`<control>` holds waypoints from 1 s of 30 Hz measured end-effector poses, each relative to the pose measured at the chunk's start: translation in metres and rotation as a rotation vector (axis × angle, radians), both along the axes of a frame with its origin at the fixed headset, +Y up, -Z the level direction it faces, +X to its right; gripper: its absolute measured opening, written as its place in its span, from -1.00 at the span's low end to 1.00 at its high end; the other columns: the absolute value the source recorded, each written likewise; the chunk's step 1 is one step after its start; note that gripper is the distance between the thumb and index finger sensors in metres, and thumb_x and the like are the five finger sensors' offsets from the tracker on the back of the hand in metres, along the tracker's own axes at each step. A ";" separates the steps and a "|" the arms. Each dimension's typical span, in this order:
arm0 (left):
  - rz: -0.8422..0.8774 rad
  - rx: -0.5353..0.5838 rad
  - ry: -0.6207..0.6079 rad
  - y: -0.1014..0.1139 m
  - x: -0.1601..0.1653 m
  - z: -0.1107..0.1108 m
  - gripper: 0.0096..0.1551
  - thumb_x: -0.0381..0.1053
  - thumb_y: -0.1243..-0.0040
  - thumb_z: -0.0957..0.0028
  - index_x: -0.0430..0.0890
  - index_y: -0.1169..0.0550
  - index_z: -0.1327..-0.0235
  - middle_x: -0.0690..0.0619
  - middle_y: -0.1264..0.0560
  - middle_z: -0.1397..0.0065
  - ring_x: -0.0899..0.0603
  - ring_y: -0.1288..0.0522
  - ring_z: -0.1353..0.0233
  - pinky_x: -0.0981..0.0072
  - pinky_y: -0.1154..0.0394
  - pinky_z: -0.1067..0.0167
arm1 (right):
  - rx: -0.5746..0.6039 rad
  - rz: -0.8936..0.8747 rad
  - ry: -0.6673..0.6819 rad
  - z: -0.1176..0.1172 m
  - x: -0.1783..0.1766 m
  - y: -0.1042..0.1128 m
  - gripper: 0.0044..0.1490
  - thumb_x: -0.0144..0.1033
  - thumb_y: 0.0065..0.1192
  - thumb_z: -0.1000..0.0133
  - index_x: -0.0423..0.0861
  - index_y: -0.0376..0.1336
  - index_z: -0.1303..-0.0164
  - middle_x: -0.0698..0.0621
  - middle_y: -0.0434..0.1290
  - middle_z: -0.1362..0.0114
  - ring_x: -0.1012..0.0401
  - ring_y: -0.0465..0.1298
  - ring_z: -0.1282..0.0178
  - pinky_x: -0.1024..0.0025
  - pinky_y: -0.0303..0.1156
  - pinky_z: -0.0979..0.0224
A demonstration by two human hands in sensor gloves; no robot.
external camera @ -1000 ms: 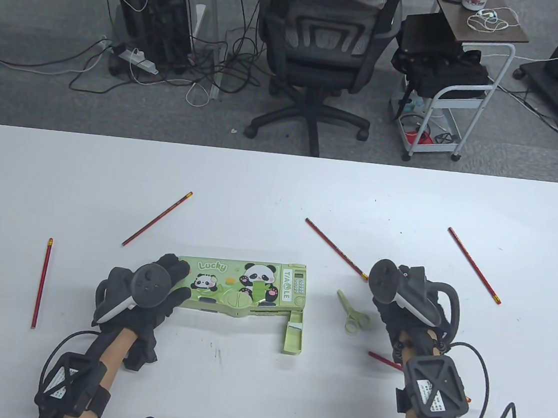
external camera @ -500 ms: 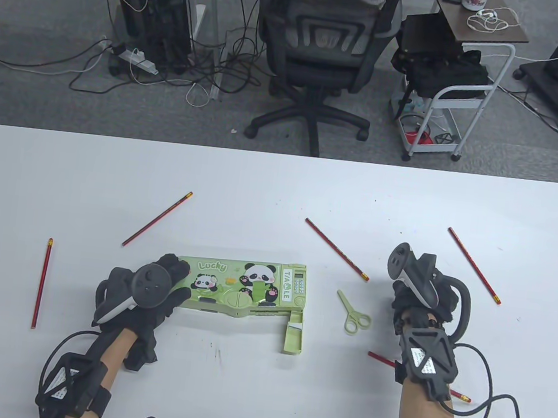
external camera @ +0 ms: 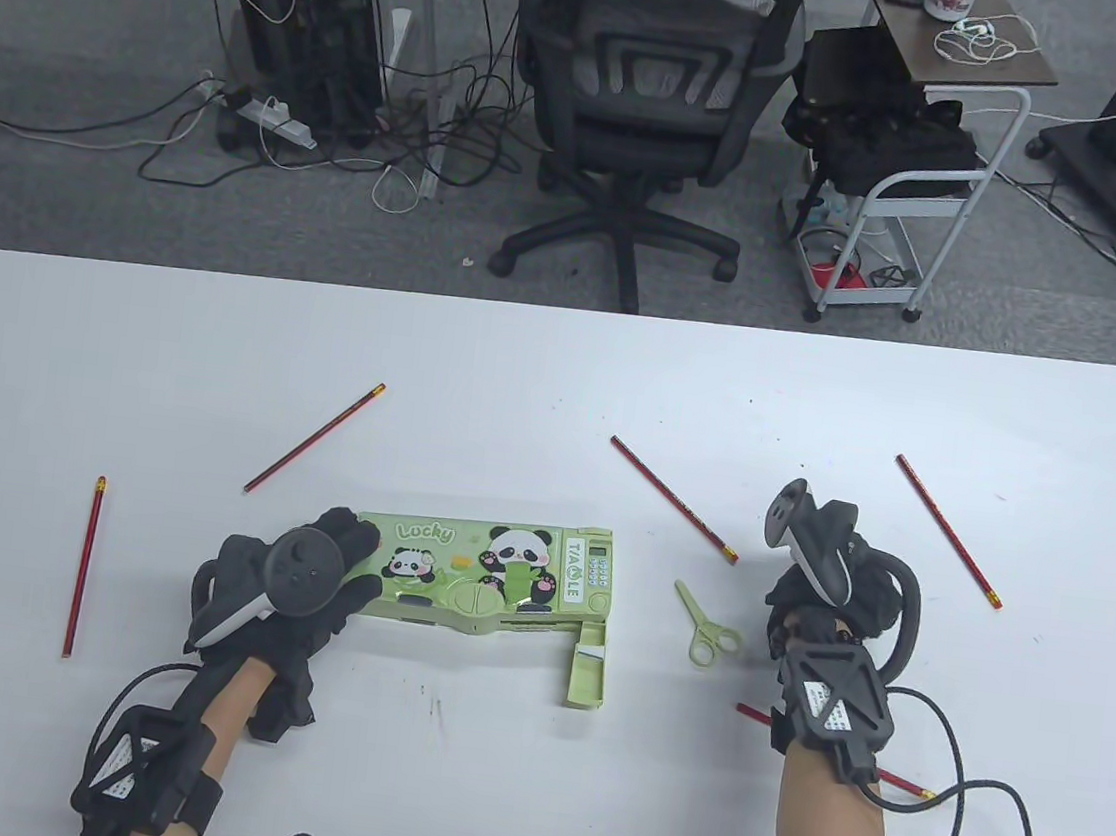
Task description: Organize multifunction pencil case
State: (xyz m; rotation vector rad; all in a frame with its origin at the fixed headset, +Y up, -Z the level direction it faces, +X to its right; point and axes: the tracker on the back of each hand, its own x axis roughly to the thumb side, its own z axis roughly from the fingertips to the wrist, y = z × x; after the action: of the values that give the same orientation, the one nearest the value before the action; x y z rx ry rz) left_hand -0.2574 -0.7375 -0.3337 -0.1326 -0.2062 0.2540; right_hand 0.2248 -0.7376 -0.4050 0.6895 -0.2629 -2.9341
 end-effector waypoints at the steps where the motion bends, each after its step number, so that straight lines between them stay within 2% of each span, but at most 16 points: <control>1: 0.000 0.000 0.000 0.000 0.000 0.000 -0.30 0.12 -0.18 -0.18 -0.01 -0.34 -0.59 -0.15 -0.23 -0.77 -0.47 -0.34 -0.64 -0.54 -0.29 -0.39 | 0.009 -0.007 0.007 0.002 0.000 0.002 -0.29 -0.10 0.38 -0.05 -0.18 0.36 -0.35 -0.36 0.48 -0.34 -0.21 0.63 -0.16 -0.06 0.59 -0.23; 6: -0.006 -0.001 -0.001 0.000 0.000 0.000 -0.30 0.11 -0.17 -0.18 -0.02 -0.34 -0.59 -0.16 -0.23 -0.77 -0.47 -0.34 -0.64 -0.54 -0.29 -0.39 | 0.085 -0.052 0.118 0.019 -0.006 0.024 -0.29 -0.12 0.39 -0.04 -0.19 0.36 -0.36 -0.37 0.48 -0.34 -0.20 0.63 -0.16 -0.06 0.60 -0.23; 13: -0.055 0.003 -0.015 0.001 0.004 0.000 -0.30 0.11 -0.14 -0.20 -0.03 -0.32 -0.60 -0.17 -0.23 -0.77 -0.47 -0.33 -0.64 -0.54 -0.29 -0.39 | 0.185 -0.151 0.379 0.054 -0.040 0.048 -0.23 -0.16 0.40 -0.03 -0.27 0.32 -0.39 -0.37 0.47 -0.36 -0.21 0.63 -0.19 -0.07 0.59 -0.26; 23: -0.067 0.002 -0.027 0.002 0.004 0.000 -0.30 0.12 -0.14 -0.20 -0.03 -0.32 -0.60 -0.17 -0.23 -0.77 -0.47 -0.33 -0.64 -0.54 -0.28 -0.40 | 0.242 -0.225 0.747 0.099 -0.110 0.050 -0.21 -0.22 0.41 -0.02 -0.28 0.29 -0.42 -0.35 0.44 -0.41 -0.21 0.59 -0.25 -0.08 0.56 -0.33; 30: -0.056 0.001 -0.030 0.001 0.004 0.000 -0.30 0.11 -0.14 -0.20 -0.03 -0.32 -0.61 -0.18 -0.22 -0.77 -0.47 -0.33 -0.64 -0.54 -0.28 -0.40 | 0.224 -0.212 0.940 0.120 -0.156 0.039 -0.19 -0.26 0.42 -0.01 -0.30 0.26 -0.44 -0.34 0.41 -0.43 -0.22 0.57 -0.28 -0.10 0.54 -0.36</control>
State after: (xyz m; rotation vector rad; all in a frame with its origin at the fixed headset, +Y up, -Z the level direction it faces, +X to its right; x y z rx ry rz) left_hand -0.2536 -0.7365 -0.3339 -0.1409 -0.2317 0.1965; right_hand 0.0688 -0.6987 -0.2850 -0.7677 0.0983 -3.1127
